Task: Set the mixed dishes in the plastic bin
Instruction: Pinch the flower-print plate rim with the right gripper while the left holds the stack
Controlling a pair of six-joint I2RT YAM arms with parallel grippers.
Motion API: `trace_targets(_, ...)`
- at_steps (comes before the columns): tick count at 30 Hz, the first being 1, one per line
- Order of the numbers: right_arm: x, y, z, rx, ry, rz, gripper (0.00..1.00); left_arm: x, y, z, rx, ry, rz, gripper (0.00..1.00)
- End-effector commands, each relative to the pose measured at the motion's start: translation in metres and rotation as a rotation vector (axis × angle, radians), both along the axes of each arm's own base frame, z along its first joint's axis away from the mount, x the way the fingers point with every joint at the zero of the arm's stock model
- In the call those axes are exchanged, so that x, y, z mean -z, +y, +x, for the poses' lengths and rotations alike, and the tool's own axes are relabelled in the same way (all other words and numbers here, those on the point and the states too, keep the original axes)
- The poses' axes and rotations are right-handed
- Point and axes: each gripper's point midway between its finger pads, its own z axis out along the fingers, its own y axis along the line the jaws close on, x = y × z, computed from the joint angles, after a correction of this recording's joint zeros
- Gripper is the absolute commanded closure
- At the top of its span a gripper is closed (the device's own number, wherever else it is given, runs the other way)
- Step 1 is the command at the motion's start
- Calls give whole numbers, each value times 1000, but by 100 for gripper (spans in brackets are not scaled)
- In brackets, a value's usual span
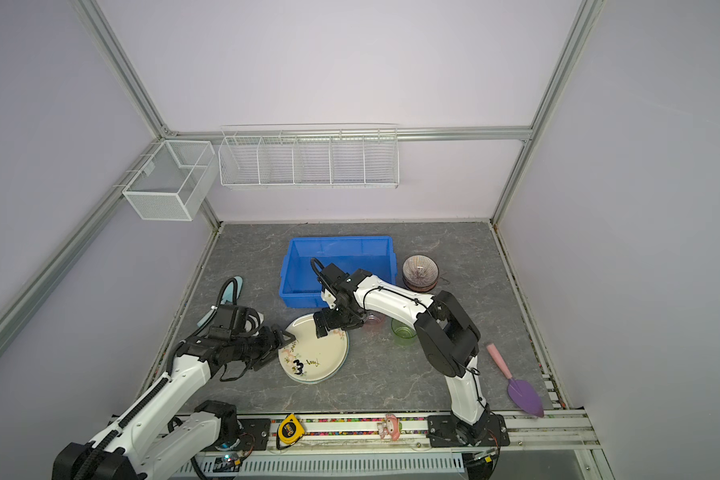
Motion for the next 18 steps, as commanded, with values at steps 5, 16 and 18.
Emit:
trace_targets(5,-1,10,-10,-5,54,36,8,6,0,-11,-23,49,-14,20)
trace_targets(16,0,21,-16,-4,100,99,8,0,0,-7,-39,17,-29,21)
trace_targets(18,1,23,-17,-2,108,109,8,-1,-2,-5,-44,7,-44,21)
